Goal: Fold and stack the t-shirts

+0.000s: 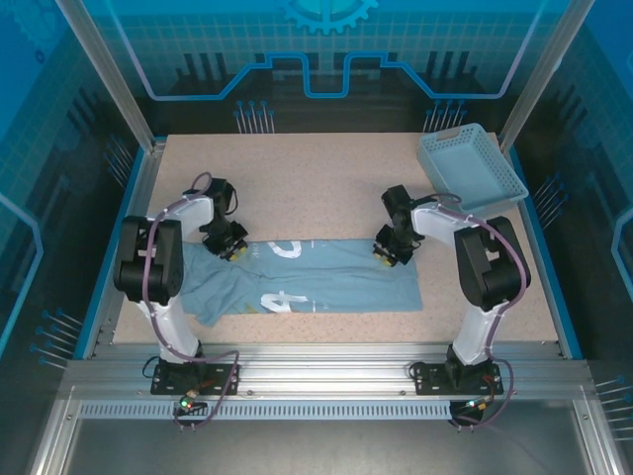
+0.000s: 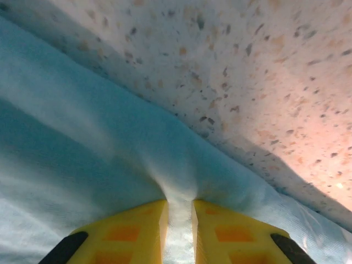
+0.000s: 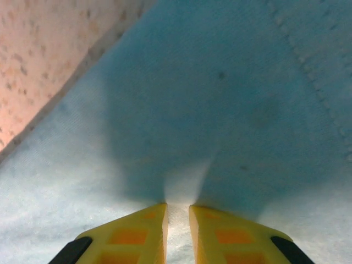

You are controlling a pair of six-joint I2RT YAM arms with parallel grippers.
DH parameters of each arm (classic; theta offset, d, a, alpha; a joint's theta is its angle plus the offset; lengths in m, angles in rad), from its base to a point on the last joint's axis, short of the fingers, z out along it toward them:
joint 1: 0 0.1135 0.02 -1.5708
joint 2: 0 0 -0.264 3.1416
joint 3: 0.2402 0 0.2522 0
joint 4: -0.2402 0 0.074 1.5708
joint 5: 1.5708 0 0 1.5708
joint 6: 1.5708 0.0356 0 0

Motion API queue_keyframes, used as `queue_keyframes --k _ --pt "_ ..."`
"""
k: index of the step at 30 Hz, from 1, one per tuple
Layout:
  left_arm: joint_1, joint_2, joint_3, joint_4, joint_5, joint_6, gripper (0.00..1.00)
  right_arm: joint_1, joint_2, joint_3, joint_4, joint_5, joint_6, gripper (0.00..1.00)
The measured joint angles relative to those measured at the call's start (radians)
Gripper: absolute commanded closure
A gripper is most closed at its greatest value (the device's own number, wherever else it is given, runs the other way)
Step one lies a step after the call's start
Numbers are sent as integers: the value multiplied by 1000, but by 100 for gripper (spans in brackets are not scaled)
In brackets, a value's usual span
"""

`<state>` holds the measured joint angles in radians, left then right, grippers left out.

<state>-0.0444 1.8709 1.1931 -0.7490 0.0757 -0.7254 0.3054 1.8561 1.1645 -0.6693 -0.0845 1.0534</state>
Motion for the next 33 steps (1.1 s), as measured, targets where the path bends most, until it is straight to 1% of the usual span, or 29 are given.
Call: queue_keyframes --k 2,4,9,12,15,18,20,23,25,28,30,33 --pt "-10 6 14 11 23 -1 79 -37 15 29 -22 3 -12 80" --pt "-28 36 42 23 48 -5 80 -94 41 63 -48 2 -34 80" --pt "-72 136 174 60 120 -25 78 -203 144 208 -110 0 -106 80" --pt "-85 196 259 93 151 -36 75 -241 194 289 -121 11 -158 80" --pt "-89 216 313 103 157 -40 66 -261 230 354 -126 36 -214 79" --pt "-82 186 320 98 145 -35 65 -261 233 390 -122 52 -270 75" --pt "-66 137 296 98 132 -31 64 -255 223 396 -108 53 -301 73" --pt "-8 22 219 92 120 -3 65 -230 180 377 -84 58 -340 71" --pt "44 -40 171 80 112 32 67 -204 121 334 -53 51 -349 71" --pt "101 -90 95 66 103 81 69 -170 28 244 -3 23 -348 71" --pt "110 -110 39 55 105 99 69 -158 -14 188 29 0 -343 71" --pt "92 -150 -55 43 122 100 69 -149 -34 136 51 -20 -339 71"
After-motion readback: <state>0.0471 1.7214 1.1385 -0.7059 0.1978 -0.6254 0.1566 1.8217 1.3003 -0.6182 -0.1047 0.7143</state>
